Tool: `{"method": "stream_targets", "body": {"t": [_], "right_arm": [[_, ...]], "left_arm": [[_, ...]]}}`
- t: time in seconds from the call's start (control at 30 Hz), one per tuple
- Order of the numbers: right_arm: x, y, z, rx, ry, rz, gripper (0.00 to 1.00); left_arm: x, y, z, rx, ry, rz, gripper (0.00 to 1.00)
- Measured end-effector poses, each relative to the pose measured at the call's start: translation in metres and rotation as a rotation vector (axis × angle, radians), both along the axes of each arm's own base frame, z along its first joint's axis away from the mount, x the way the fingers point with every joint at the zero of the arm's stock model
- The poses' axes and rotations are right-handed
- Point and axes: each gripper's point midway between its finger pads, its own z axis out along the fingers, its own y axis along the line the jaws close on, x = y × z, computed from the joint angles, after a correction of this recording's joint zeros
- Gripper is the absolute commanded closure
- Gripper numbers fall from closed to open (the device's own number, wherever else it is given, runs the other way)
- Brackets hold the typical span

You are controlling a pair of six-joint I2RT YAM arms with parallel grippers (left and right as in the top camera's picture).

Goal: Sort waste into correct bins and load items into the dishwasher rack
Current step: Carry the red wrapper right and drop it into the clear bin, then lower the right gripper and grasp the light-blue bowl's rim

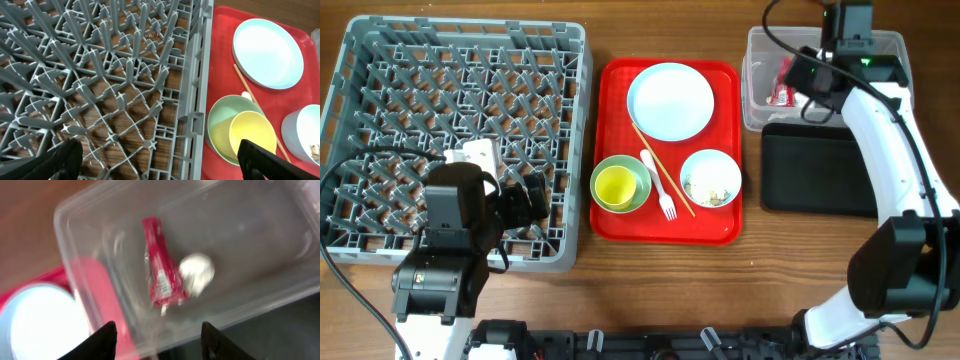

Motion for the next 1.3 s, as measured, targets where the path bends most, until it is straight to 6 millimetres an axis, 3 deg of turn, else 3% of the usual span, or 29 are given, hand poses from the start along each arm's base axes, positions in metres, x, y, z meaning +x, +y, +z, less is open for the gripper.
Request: {"method": "stream_targets", "body": {"t": [0.03,0.07,0.13,0.3,0.47,0.53,0.67,0.73,0.87,0.93,1.23,1.3], "right_arm": [[-0.016,0.01,0.002,0.032,0.045,0.058,0.82],[-0.043,0.026,0.013,0.088,0.094,0.153,0.95],[-0.08,0.048,0.035,0.16,0.127,0.265,0.95],[-0.144,0.107,0.046,0.213,0.184,0.54,0.95],[-0.192,0.178,0.001,0.193,0.252,0.85,0.96],[-0.219,0.214,-0.031,0.189,0.281,0.983,0.96],[-0.238,0.259,-0.074,0.199,0.264,1.081,0.96],[-0.245,0.268,-0.098,0.196,0.312,1.083,0.96],[-0.253,0.266,-0.14,0.178,0.448,1.046,0.96],[-0.256,0.264,-0.149,0.173,0.482,1.037,0.96],[-0.257,0.259,-0.148,0.168,0.509,0.975,0.96],[-0.248,0.255,-0.141,0.126,0.461,0.955,0.96]], "left_arm": [[0.0,0.0,0.0,0.0,0.002,0.0,0.0],[0.0,0.0,0.0,0.0,0.001,0.0,0.0],[0.0,0.0,0.0,0.0,0.002,0.0,0.0],[0.0,0.0,0.0,0.0,0.0,0.0,0.0],[0.0,0.0,0.0,0.0,0.0,0.0,0.0],[0.0,0.0,0.001,0.0,-0.002,0.0,0.0],[0.0,0.0,0.001,0.0,-0.002,0.0,0.0],[0.0,0.0,0.001,0.0,-0.002,0.0,0.0],[-0.001,0.0,0.0,0.0,0.004,0.0,0.0],[-0.001,0.0,0.0,0.0,0.005,0.0,0.0],[-0.001,0.0,0.0,0.0,0.005,0.0,0.0],[-0.001,0.0,0.0,0.0,0.005,0.0,0.0]]}}
